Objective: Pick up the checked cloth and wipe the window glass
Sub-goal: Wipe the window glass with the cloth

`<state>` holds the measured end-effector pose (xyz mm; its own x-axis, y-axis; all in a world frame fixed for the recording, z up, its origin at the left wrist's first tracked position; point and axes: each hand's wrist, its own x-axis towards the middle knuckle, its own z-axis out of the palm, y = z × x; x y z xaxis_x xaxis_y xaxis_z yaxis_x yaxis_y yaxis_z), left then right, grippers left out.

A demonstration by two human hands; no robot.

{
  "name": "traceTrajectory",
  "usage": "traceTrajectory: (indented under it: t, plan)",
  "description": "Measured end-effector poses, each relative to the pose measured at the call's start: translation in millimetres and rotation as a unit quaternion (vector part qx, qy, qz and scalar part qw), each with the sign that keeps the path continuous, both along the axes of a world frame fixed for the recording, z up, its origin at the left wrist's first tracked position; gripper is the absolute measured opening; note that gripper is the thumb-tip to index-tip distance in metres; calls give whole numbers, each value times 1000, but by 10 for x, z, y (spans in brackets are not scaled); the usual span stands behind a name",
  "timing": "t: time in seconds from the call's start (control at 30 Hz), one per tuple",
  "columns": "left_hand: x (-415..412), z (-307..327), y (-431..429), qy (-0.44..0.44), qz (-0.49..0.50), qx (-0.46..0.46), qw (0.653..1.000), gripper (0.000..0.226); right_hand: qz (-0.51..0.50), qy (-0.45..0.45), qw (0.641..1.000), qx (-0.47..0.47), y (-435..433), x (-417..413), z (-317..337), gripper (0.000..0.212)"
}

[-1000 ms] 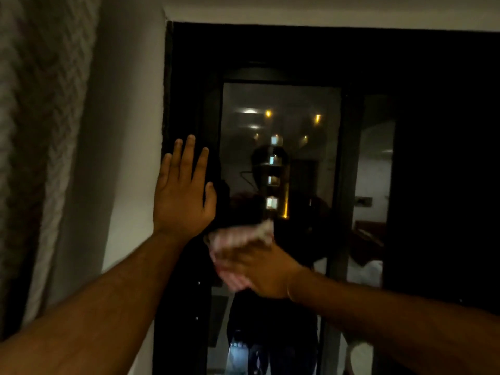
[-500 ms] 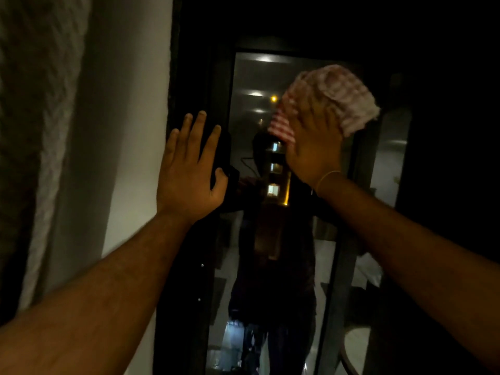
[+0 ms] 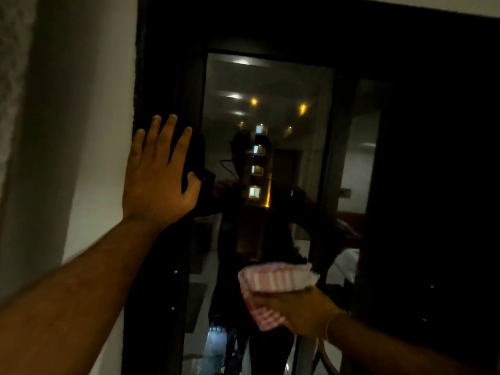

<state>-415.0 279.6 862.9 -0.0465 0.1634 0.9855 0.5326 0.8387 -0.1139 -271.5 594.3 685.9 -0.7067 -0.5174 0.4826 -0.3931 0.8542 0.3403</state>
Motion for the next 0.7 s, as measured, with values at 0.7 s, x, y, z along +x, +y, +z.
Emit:
traceTrajectory:
  t: [0.7]
  plan:
    - [92, 10, -43, -72, -33, -5, 997, 91, -83, 177, 980, -23, -763, -368, 2295, 64]
